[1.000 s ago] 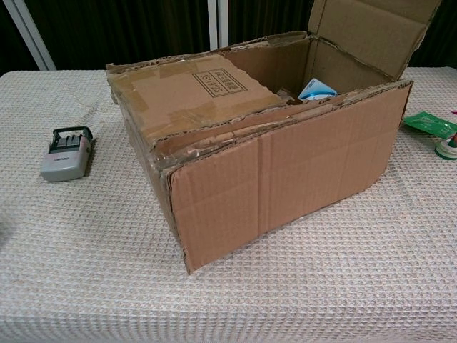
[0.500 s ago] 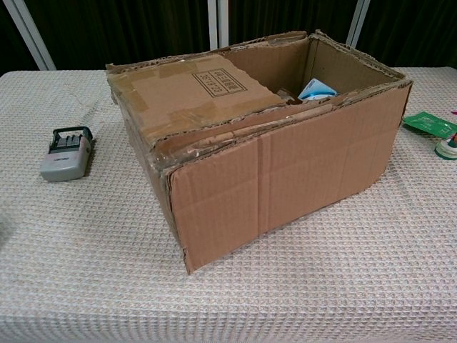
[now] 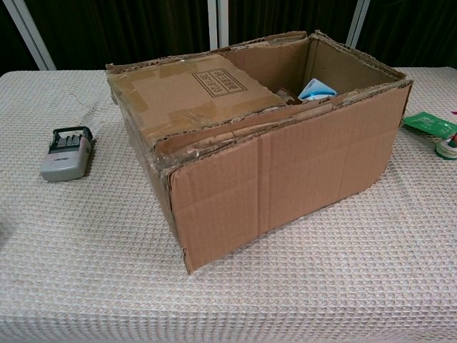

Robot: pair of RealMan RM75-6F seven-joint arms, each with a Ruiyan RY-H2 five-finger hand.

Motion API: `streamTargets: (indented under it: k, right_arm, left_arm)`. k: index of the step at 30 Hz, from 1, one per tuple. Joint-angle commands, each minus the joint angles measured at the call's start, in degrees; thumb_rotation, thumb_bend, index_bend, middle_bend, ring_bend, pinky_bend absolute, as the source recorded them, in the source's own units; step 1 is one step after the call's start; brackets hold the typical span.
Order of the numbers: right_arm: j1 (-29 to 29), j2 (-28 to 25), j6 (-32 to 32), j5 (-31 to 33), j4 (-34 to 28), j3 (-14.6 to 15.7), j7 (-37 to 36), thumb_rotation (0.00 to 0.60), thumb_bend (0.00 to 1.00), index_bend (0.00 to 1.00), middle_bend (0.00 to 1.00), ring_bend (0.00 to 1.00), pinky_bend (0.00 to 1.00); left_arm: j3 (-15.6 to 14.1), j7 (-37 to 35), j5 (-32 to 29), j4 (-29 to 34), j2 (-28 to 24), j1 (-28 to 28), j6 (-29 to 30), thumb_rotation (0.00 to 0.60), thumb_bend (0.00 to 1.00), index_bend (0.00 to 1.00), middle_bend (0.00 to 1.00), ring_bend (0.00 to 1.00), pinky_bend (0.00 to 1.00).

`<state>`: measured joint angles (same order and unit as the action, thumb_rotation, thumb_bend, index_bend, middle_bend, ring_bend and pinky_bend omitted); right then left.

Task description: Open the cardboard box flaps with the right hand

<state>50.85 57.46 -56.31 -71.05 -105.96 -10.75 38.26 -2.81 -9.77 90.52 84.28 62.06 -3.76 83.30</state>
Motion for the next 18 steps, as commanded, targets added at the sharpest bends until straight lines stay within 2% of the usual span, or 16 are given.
streamTargets:
  k: [1, 9, 18]
  right_arm:
    - [1.7, 8.3, -3.0, 0.5, 4.8, -0.3, 4.9, 0.6, 0.0, 0.0, 0.0, 0.0, 0.0]
    - [3.3, 19.7, -3.2, -0.2, 13.9, -0.6, 1.2, 0.6, 0.0, 0.0, 0.0, 0.0, 0.0]
    - [3.5, 27.6, -3.8, -2.3, 21.1, -0.3, -4.0, 0.6, 0.0, 0.0, 0.0, 0.0, 0.0]
  left_arm:
    - [0.0, -0.6, -0.1, -0.6, 0.3, 0.0, -0.1, 0.044, 0.0, 0.12, 0.11, 0.05, 0.19]
    - [0.2, -2.5, -0.5, -2.1, 0.6, -0.1, -0.3, 0.046, 0.0, 0.12, 0.11, 0.05, 0.19]
    - [0.2, -5.0, -0.8, -3.9, 0.8, 0.2, 0.0, 0.046, 0.0, 0.12, 0.11, 0.05, 0.19]
